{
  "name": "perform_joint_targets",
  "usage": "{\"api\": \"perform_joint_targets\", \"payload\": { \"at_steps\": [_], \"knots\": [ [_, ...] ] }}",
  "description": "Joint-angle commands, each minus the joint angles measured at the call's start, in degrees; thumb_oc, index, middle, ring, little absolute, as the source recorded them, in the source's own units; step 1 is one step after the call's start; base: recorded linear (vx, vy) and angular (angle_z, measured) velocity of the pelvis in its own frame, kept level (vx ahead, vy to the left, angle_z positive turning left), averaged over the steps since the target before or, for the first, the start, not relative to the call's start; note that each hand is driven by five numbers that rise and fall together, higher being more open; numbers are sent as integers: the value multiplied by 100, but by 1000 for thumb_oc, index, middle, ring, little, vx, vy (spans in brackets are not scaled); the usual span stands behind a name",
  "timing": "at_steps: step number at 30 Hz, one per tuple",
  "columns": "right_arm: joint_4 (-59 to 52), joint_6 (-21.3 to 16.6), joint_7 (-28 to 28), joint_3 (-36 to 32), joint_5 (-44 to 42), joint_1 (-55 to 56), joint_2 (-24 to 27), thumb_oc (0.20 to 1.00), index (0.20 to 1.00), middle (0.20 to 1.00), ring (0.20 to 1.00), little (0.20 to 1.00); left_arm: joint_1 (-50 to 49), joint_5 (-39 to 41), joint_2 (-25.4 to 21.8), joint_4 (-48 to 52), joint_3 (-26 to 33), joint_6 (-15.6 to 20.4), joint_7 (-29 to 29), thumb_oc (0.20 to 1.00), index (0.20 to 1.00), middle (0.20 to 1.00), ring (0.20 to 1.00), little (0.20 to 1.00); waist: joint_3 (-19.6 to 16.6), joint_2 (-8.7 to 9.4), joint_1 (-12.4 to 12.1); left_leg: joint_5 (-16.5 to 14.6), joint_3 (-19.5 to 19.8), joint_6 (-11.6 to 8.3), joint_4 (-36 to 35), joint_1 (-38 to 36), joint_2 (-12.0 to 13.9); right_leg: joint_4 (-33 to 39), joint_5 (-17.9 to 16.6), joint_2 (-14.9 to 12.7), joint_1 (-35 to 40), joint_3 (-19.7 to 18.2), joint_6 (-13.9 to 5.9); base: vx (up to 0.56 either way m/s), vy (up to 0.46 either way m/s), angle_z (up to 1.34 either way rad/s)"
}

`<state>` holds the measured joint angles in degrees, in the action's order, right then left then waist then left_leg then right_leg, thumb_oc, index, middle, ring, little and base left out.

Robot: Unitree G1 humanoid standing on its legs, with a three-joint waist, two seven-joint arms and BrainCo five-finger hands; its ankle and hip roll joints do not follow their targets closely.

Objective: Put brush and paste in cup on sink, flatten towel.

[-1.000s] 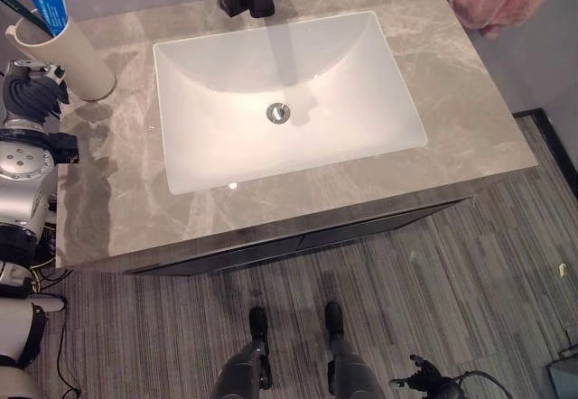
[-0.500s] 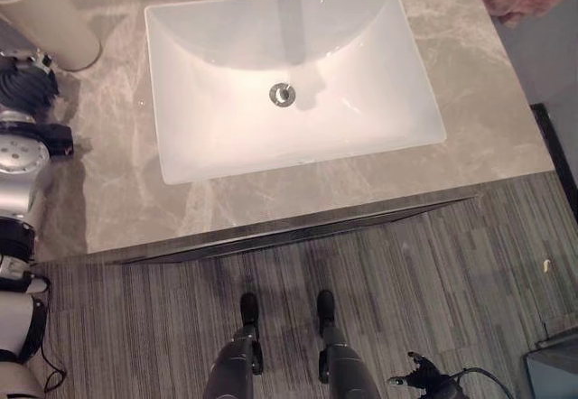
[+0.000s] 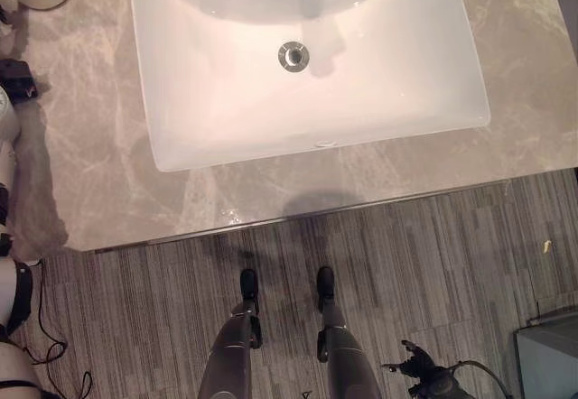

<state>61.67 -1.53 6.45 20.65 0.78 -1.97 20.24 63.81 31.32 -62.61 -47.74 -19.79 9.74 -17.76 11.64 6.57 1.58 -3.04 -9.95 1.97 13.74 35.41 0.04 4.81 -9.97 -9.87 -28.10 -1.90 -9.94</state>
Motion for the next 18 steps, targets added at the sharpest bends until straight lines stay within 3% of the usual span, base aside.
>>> {"api": "perform_joint_targets", "payload": {
  "at_steps": [1, 11, 18],
  "knots": [
    [-28, -9, 142, -12, -137, 139, 270, 1000, 1000, 1000, 1000, 1000, 294, -92, 61, -509, -500, -46, -46, 200, 200, 200, 200, 200, 120, -226, 171, 382, 333, -189, -358, -32, -72, 19, -543, -344, 1364, -15, -385, 19, 29, -4],
    [-79, -34, 94, 81, -176, 183, 252, 1000, 1000, 1000, 1000, 1000, 797, -272, 304, -1093, -792, -192, -26, 200, 200, 200, 200, 200, 62, -230, 222, 277, 343, -136, -208, 86, -112, 19, -544, -346, 1335, -41, -434, 12, 12, -12],
    [-122, -51, 70, 117, -164, 167, 260, 1000, 1000, 1000, 1000, 1000, 585, -302, 344, -989, -622, -200, -55, 200, 200, 200, 200, 200, 16, -205, 169, 246, 411, -126, -168, 65, -144, 19, -440, -326, 1412, 26, -428, 6, -2, -1]
  ]
}}
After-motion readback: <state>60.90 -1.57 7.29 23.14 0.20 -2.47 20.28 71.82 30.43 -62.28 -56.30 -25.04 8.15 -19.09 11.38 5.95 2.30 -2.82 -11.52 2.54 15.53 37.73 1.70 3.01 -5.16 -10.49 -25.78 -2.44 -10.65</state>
